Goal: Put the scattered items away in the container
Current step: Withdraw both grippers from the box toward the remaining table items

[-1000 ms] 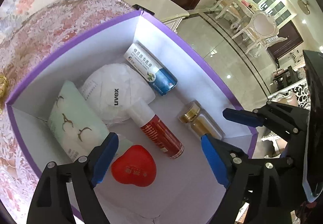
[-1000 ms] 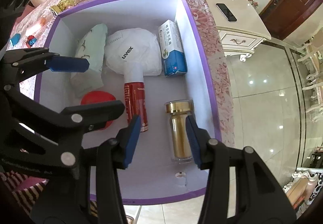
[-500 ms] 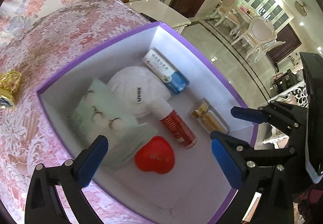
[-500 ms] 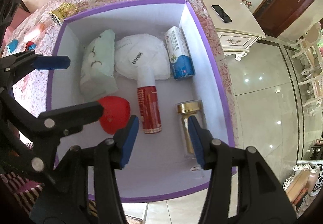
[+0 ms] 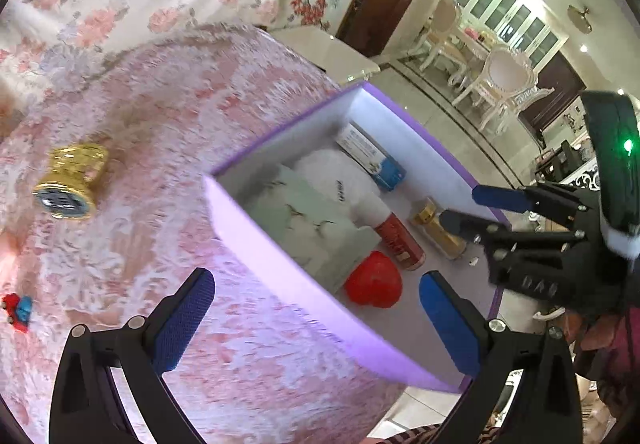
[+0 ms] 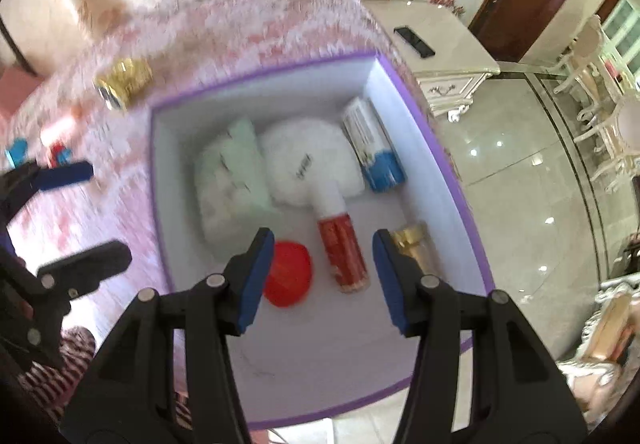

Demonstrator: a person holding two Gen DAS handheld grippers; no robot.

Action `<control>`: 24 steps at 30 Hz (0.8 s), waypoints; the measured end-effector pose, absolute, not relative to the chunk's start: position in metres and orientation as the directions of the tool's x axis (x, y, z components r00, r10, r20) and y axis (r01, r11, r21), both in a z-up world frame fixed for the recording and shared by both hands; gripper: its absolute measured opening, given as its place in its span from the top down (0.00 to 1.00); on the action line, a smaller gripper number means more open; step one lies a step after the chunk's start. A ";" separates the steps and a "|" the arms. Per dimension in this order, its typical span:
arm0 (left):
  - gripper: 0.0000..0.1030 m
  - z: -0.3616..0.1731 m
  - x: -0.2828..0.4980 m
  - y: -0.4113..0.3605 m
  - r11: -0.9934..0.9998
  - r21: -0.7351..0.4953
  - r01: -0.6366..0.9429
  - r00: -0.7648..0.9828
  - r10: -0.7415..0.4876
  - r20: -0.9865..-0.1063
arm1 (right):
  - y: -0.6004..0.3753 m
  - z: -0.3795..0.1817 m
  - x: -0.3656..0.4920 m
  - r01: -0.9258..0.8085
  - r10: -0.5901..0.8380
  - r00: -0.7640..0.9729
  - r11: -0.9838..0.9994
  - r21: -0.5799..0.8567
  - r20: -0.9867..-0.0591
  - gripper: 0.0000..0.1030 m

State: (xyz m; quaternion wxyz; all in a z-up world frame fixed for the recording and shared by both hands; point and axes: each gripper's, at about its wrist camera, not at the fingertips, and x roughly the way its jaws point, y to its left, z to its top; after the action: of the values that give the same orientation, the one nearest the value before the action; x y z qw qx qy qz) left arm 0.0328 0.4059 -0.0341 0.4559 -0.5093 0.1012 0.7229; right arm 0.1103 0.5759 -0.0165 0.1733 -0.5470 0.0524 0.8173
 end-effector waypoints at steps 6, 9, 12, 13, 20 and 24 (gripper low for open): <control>0.00 -0.034 0.002 0.348 -0.620 -0.307 -0.722 -0.121 0.550 -0.826 | 0.512 0.002 0.072 -0.243 0.195 -0.408 -0.965 -0.100 -0.892 0.43; 0.00 -0.041 -0.018 0.310 -0.668 -0.303 -0.680 -0.151 0.532 -0.833 | 0.469 0.001 0.045 -0.162 0.154 -0.429 -0.982 -0.092 -0.890 0.43; 0.00 -0.051 -0.040 0.270 -0.723 -0.301 -0.622 -0.179 0.505 -0.844 | 0.429 -0.006 0.016 -0.084 0.114 -0.433 -0.993 -0.086 -0.894 0.43; 0.00 -0.055 -0.046 0.255 -0.742 -0.299 -0.601 -0.189 0.495 -0.848 | 0.417 -0.009 0.008 -0.064 0.102 -0.432 -0.995 -0.082 -0.896 0.43; 0.00 -0.086 -0.083 0.153 -0.850 -0.288 -0.441 -0.234 0.419 -0.877 | 0.335 -0.040 -0.042 0.064 0.014 -0.400 -0.997 -0.043 -0.916 0.43; 0.00 -0.105 -0.099 0.104 -0.886 -0.296 -0.357 -0.238 0.393 -0.888 | 0.297 -0.059 -0.066 0.108 -0.024 -0.369 -0.994 -0.017 -0.929 0.43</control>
State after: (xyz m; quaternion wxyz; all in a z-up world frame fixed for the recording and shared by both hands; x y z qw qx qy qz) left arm -0.0988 0.1042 -0.1047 0.2384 -0.5694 -0.0158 0.7866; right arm -0.0659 0.2973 -0.0585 -0.0398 -0.5602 -0.0373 0.8266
